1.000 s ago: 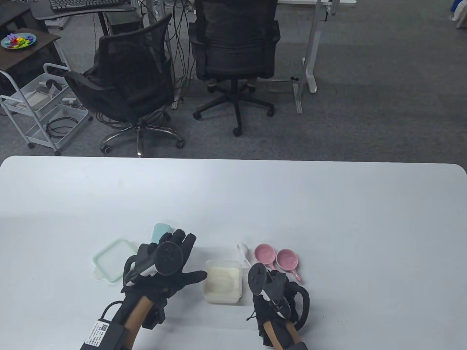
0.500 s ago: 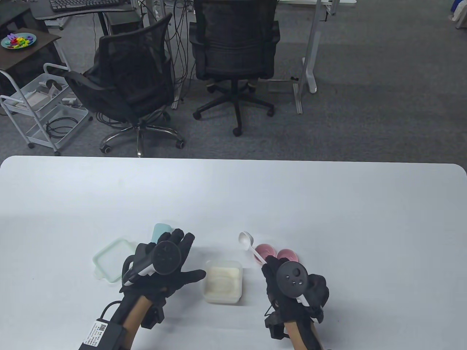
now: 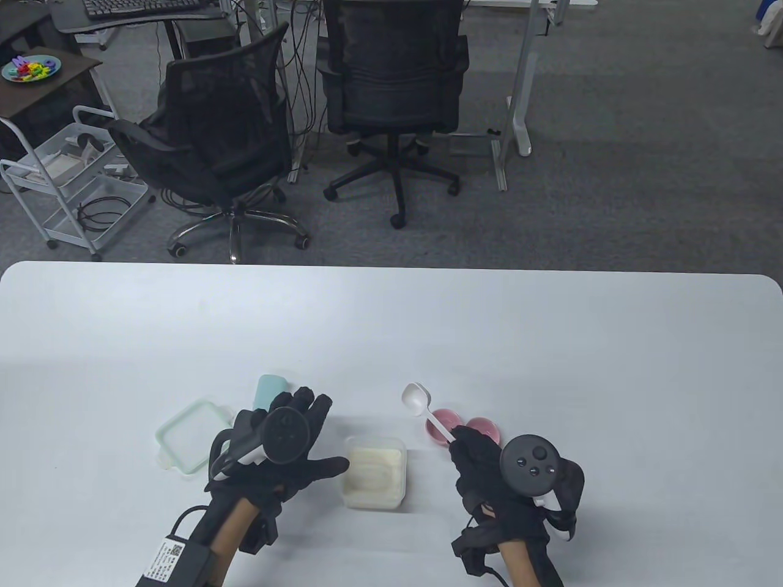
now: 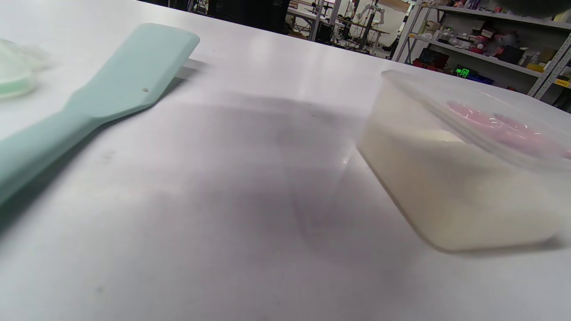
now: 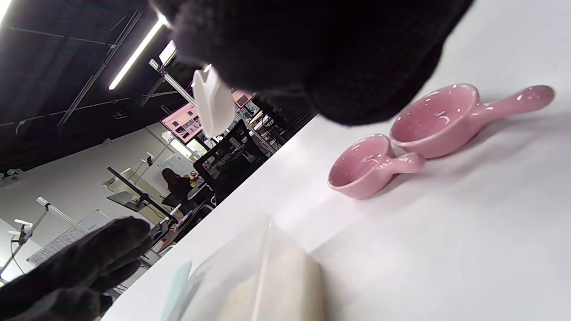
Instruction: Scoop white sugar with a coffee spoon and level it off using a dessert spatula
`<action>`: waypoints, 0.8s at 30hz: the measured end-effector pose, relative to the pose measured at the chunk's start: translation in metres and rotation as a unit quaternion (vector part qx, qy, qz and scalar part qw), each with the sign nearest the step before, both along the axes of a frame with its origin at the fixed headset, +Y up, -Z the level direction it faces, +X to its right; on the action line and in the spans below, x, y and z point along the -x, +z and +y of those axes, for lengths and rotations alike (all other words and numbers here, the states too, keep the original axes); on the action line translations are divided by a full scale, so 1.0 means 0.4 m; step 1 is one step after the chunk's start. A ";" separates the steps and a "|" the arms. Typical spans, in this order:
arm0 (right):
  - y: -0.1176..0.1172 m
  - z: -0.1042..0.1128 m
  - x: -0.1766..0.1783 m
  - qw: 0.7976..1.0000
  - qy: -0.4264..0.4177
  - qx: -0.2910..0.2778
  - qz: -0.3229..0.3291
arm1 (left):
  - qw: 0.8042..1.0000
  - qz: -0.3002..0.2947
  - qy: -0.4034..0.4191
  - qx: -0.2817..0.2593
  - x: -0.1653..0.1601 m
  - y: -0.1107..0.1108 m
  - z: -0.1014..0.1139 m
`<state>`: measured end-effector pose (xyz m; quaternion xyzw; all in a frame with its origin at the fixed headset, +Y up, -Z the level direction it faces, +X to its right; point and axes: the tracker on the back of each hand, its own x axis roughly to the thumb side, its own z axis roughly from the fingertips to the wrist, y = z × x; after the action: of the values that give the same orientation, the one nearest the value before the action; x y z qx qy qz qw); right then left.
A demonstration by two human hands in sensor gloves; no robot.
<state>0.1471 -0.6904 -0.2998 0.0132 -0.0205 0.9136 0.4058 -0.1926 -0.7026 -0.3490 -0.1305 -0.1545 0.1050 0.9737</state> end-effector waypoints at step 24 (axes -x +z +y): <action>0.008 -0.008 0.097 0.975 0.179 -0.029 0.128 | 0.996 -0.067 0.027 -0.047 -0.100 0.025 -0.060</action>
<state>0.1084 -0.6934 -0.2966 0.1454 0.0079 0.9612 0.2343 -0.1528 -0.7265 -0.3388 -0.0867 -0.2277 0.1148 0.9630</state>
